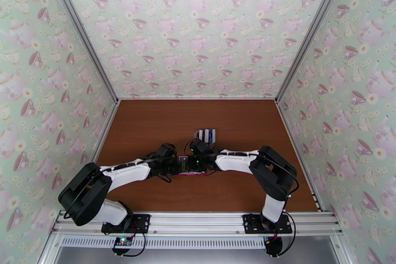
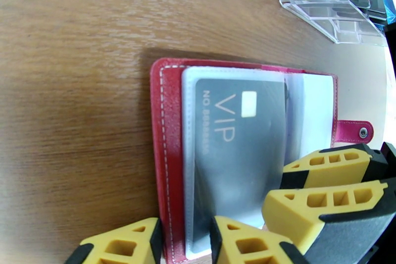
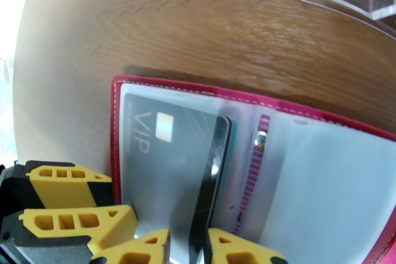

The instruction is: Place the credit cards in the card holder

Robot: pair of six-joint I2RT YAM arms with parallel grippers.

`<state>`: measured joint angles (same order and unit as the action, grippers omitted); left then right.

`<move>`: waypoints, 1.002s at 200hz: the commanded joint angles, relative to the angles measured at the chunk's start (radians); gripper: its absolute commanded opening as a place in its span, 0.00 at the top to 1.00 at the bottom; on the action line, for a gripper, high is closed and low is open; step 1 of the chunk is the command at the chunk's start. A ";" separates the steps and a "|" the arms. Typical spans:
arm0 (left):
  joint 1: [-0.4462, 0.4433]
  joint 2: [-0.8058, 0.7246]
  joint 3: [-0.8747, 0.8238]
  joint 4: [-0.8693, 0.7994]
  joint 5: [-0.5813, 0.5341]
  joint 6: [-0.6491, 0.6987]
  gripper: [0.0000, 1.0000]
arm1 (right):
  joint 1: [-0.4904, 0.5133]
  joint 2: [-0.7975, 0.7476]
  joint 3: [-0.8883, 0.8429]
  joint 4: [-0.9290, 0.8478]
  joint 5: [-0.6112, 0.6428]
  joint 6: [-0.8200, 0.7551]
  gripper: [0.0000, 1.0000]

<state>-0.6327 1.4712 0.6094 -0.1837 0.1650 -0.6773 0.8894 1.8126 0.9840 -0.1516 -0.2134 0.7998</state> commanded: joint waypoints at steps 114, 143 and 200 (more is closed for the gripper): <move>0.053 -0.016 0.047 -0.158 -0.003 0.067 0.58 | 0.013 -0.036 0.028 -0.063 0.034 -0.029 0.60; 0.074 -0.033 0.056 -0.176 0.000 0.081 0.57 | 0.009 -0.052 0.026 -0.087 0.047 -0.040 0.58; 0.094 -0.041 0.082 -0.191 0.012 0.099 0.57 | 0.005 -0.084 0.037 -0.149 0.097 -0.066 0.57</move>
<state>-0.5461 1.4506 0.6552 -0.3431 0.1749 -0.6037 0.8948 1.7725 0.9943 -0.2462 -0.1658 0.7658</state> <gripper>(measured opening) 0.431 0.428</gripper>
